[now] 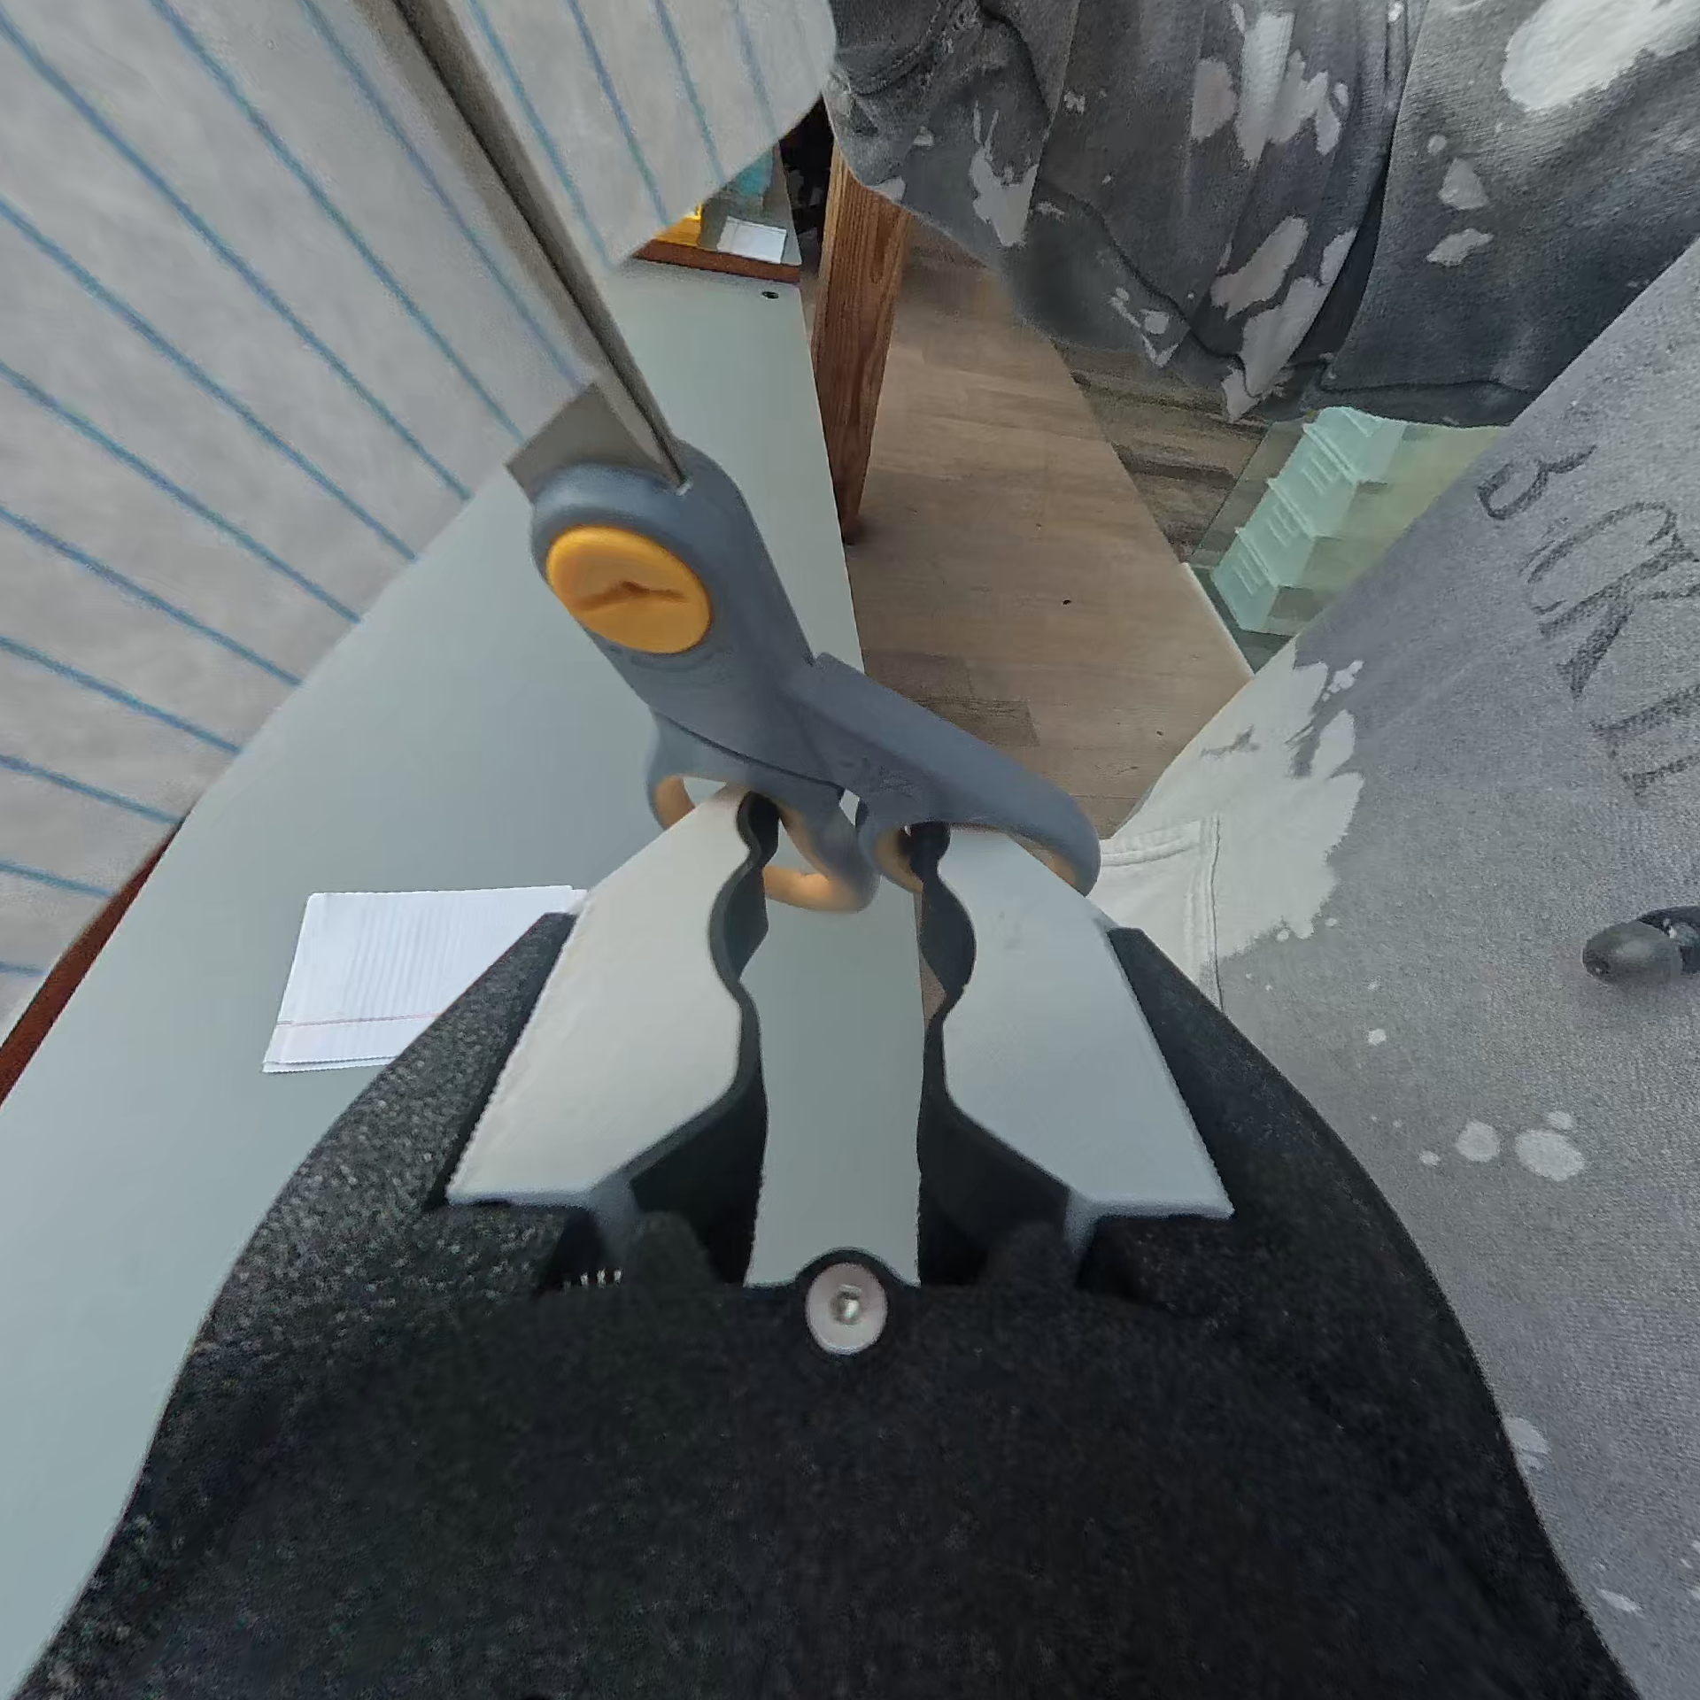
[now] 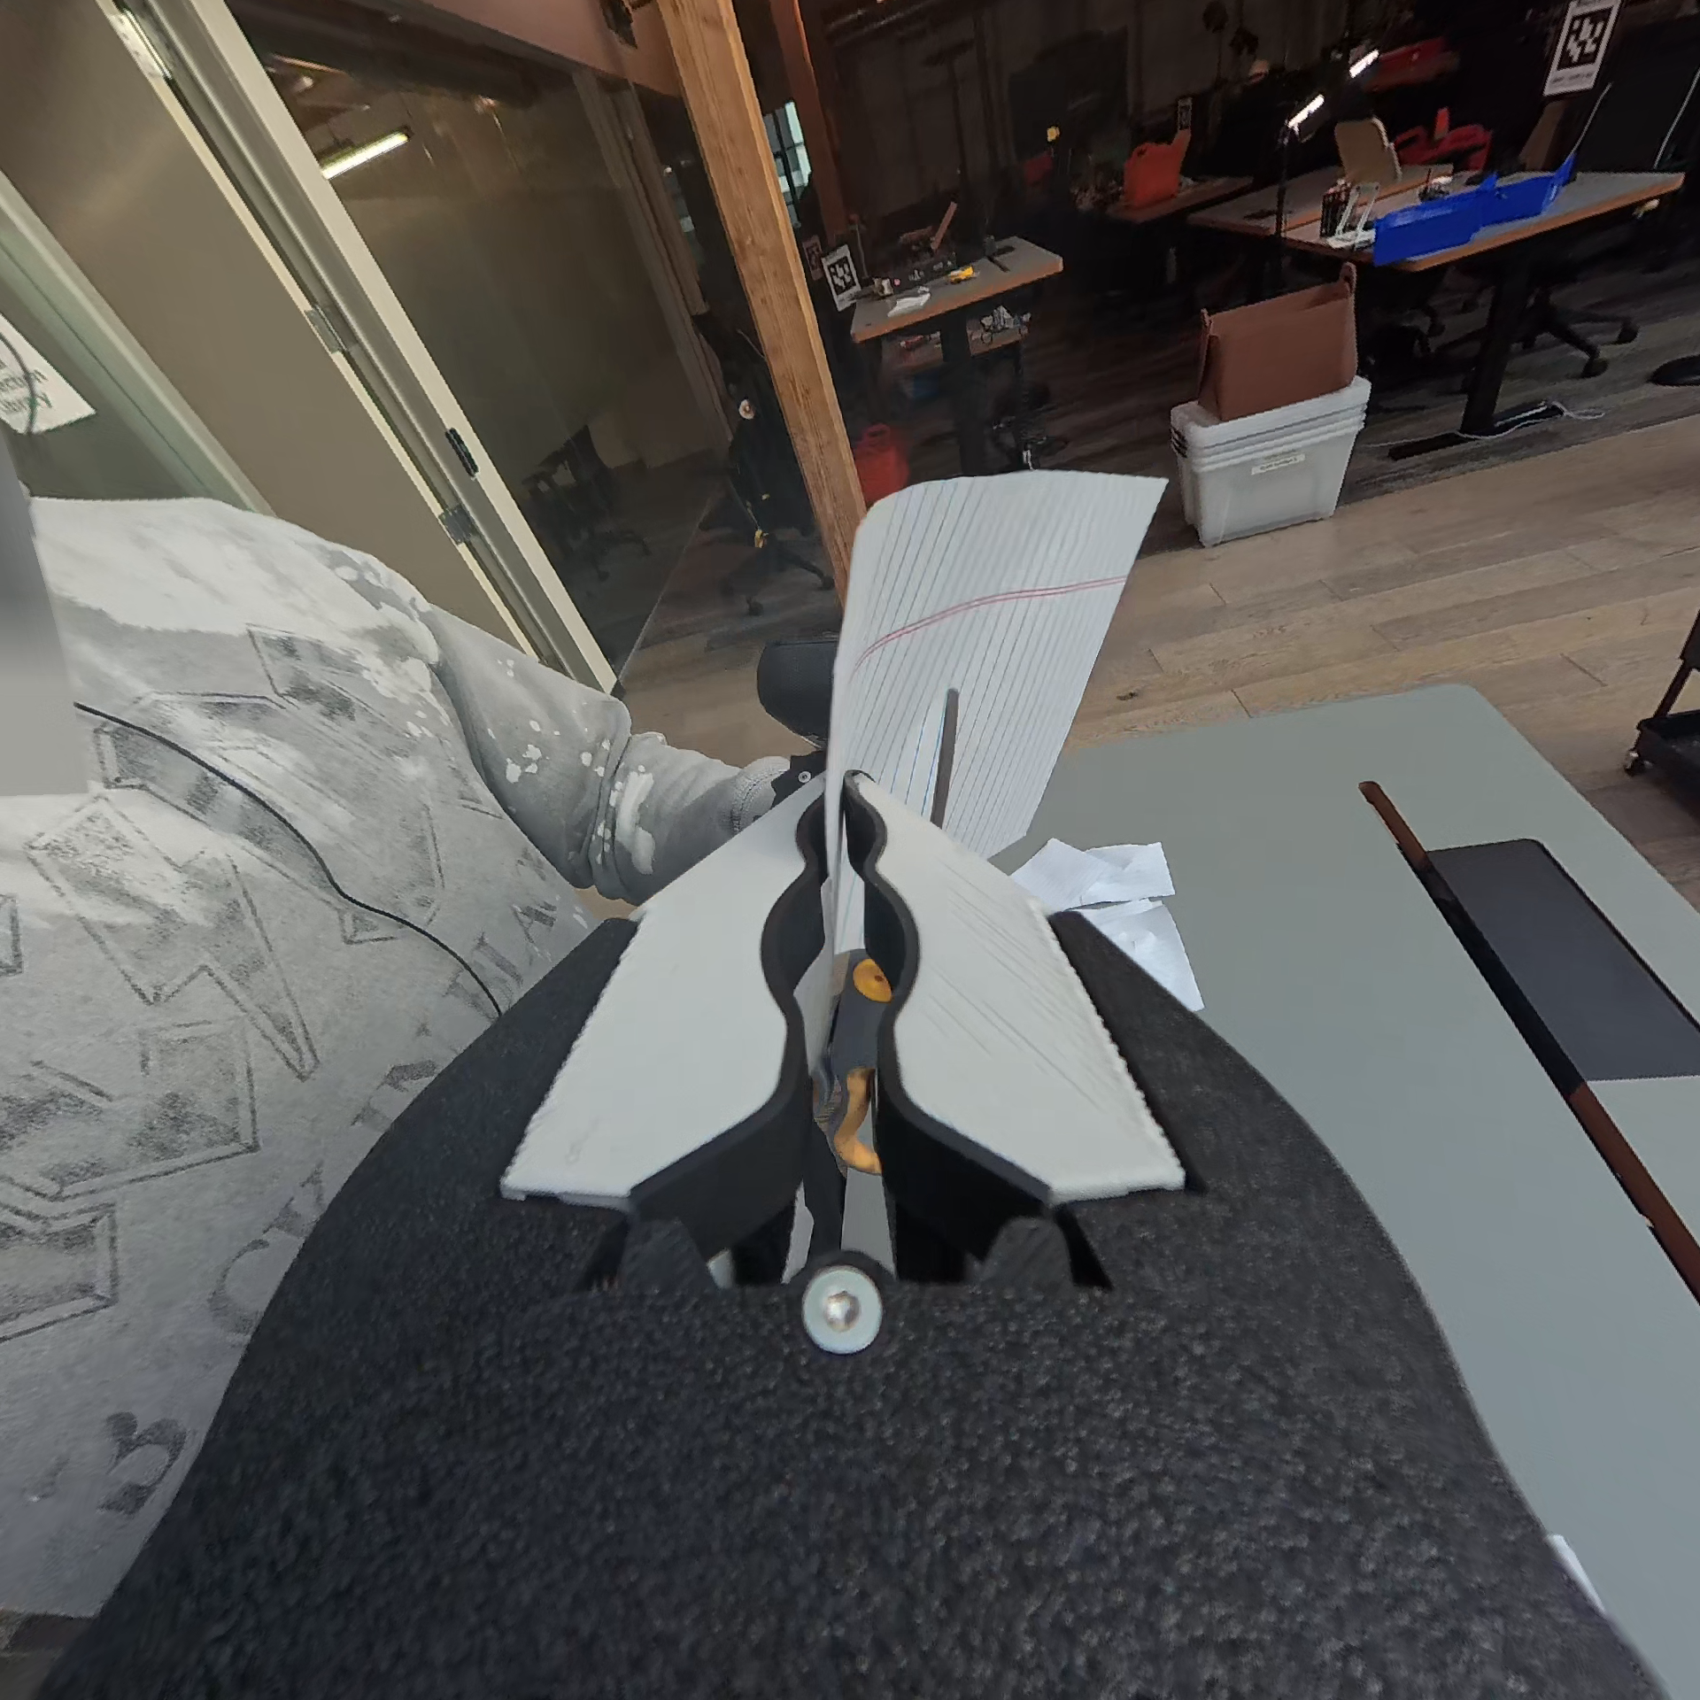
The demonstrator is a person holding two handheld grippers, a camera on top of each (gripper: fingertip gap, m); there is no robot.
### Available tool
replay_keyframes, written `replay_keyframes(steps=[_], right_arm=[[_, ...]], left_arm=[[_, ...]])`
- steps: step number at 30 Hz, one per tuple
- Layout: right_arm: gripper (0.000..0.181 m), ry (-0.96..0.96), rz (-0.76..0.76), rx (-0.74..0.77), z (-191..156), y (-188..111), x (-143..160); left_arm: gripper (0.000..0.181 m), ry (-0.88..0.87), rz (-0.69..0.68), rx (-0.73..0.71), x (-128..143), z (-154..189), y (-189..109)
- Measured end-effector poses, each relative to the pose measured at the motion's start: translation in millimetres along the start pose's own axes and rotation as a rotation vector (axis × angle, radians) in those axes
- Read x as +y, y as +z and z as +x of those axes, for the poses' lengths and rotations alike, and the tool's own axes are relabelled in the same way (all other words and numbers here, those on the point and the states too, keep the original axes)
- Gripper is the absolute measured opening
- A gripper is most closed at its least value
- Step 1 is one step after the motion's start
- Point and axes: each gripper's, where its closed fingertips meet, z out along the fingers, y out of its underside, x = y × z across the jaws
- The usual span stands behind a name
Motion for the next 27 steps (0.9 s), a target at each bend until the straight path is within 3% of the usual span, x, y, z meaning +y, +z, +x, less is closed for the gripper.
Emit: replay_keyframes(steps=[6,16,27], right_arm=[[0.0,-0.05,-0.024,-0.015,-9,12,-16],[0.0,-0.041,-0.076,-0.065,-22,26,-17],[0.0,-0.084,-0.018,-0.103,-51,36,-53]], left_arm=[[0.028,0.027,0.057,-0.004,-5,4,-2],[0.036,0.082,0.198,0.069,-20,27,-12],[0.043,0.12,0.448,0.164,-63,54,-23]])
